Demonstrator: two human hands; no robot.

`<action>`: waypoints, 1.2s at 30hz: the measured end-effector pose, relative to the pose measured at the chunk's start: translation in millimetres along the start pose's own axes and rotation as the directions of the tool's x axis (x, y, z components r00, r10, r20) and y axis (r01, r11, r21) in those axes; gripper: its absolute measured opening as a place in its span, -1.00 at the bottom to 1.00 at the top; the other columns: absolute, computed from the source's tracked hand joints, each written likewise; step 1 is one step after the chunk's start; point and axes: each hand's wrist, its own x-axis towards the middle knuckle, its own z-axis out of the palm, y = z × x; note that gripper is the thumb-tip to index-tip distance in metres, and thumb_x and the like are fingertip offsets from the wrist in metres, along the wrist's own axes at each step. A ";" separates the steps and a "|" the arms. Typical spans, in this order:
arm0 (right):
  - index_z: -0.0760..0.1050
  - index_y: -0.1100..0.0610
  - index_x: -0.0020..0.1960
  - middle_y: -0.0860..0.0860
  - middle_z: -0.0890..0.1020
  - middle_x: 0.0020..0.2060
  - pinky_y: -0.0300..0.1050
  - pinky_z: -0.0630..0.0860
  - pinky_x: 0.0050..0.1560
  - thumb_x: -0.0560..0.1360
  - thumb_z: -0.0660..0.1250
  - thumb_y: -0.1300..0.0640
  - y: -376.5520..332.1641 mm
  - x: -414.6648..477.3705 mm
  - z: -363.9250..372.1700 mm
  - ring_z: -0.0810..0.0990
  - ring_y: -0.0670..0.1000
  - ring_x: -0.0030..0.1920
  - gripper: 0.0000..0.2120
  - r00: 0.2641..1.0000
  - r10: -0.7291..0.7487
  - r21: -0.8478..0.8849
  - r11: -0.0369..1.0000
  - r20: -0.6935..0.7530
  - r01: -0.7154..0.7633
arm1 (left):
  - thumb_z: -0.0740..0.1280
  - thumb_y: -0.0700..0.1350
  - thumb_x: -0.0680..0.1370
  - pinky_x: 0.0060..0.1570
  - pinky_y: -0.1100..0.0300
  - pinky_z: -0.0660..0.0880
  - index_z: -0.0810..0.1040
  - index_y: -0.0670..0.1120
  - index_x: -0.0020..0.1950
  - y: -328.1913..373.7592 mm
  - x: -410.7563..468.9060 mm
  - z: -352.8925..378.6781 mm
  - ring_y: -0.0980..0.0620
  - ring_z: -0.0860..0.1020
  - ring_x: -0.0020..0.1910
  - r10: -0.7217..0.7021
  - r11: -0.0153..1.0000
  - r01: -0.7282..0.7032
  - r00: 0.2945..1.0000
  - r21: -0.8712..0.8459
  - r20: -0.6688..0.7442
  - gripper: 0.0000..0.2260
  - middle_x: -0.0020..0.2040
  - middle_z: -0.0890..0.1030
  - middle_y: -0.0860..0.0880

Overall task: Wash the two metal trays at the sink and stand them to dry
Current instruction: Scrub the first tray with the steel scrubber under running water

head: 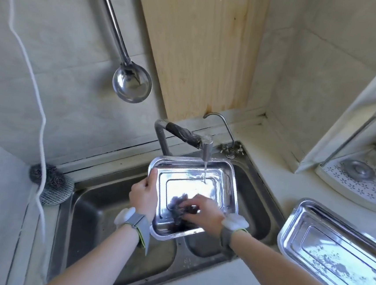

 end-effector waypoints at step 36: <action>0.58 0.00 0.09 0.00 0.63 -0.02 -0.09 0.54 -0.01 0.46 0.42 0.06 -33.2 38.0 -29.2 0.60 0.03 -0.07 -0.80 0.876 0.208 0.219 0.968 -0.436 -0.121 | 0.21 0.23 0.55 -0.36 0.14 0.18 0.23 -0.13 -0.45 8.5 -24.1 10.0 -0.01 0.24 -0.43 -0.024 0.999 0.026 0.998 -0.036 0.051 -0.46 -0.48 0.27 -0.08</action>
